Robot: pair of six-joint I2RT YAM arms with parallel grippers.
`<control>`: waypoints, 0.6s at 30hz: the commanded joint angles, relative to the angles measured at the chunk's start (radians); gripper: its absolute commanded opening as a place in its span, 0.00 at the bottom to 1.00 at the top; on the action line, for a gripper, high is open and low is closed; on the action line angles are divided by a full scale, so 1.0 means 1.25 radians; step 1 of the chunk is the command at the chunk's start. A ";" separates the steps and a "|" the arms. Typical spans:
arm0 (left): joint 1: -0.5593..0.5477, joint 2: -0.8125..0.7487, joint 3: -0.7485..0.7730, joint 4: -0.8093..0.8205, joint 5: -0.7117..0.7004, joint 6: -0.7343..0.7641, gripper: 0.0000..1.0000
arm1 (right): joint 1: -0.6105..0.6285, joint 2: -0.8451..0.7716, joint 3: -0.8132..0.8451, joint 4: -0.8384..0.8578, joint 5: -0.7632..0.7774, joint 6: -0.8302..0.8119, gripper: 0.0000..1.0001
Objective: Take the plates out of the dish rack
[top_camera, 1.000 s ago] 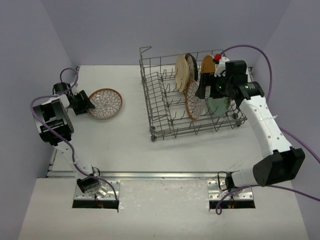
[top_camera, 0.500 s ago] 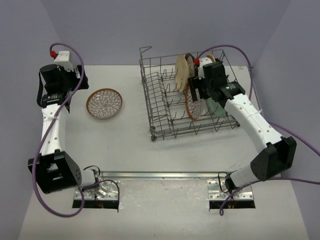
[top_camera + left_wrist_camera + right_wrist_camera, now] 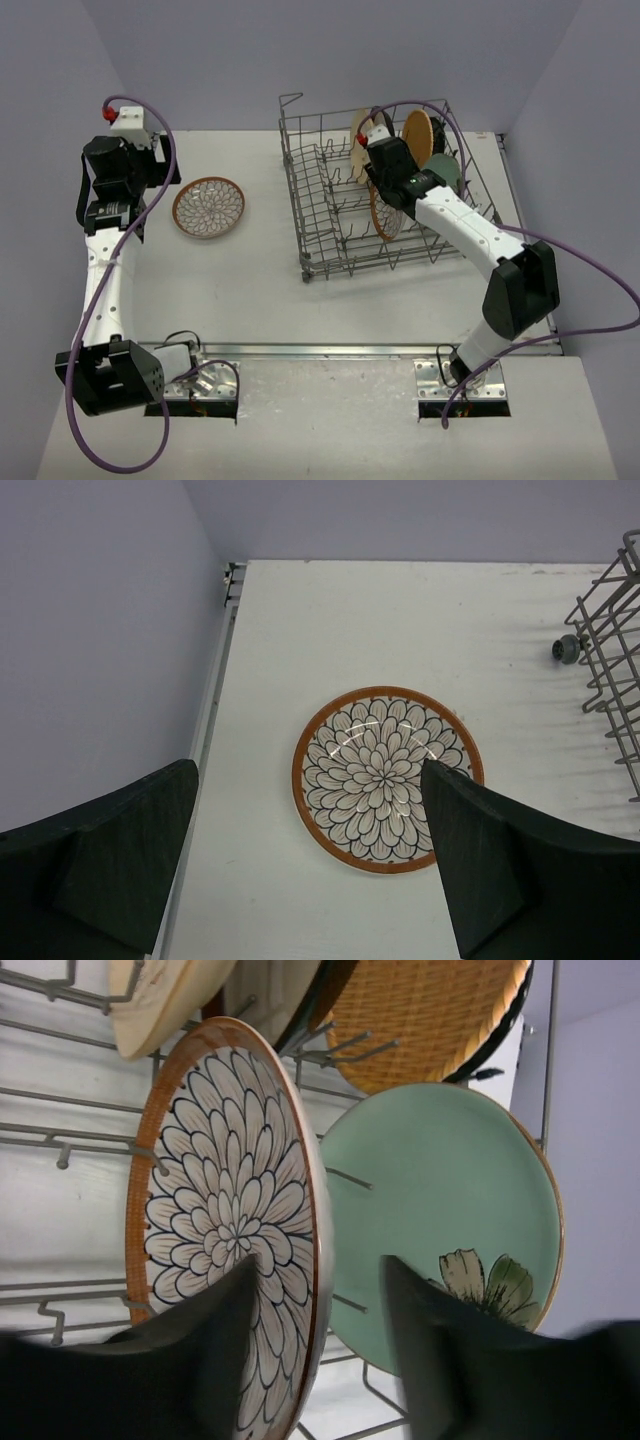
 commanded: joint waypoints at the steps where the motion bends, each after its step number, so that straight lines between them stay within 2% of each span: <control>1: 0.001 -0.040 -0.003 0.021 -0.021 0.000 0.92 | -0.001 0.014 0.004 0.062 0.064 -0.028 0.41; 6: 0.001 -0.043 -0.005 0.025 -0.022 -0.008 0.93 | 0.005 0.021 0.023 0.033 0.058 -0.030 0.14; 8: 0.001 -0.040 -0.002 0.026 -0.022 -0.013 0.93 | 0.016 0.014 0.023 0.040 0.067 -0.045 0.00; 12: 0.001 -0.032 0.006 0.024 -0.015 -0.023 1.00 | 0.059 -0.012 0.009 0.101 0.126 -0.131 0.00; 15: 0.001 -0.030 0.011 0.018 -0.008 -0.031 1.00 | 0.099 -0.028 0.009 0.153 0.170 -0.185 0.00; 18: 0.001 -0.031 0.012 0.015 -0.003 -0.036 1.00 | 0.123 -0.033 0.039 0.146 0.189 -0.216 0.00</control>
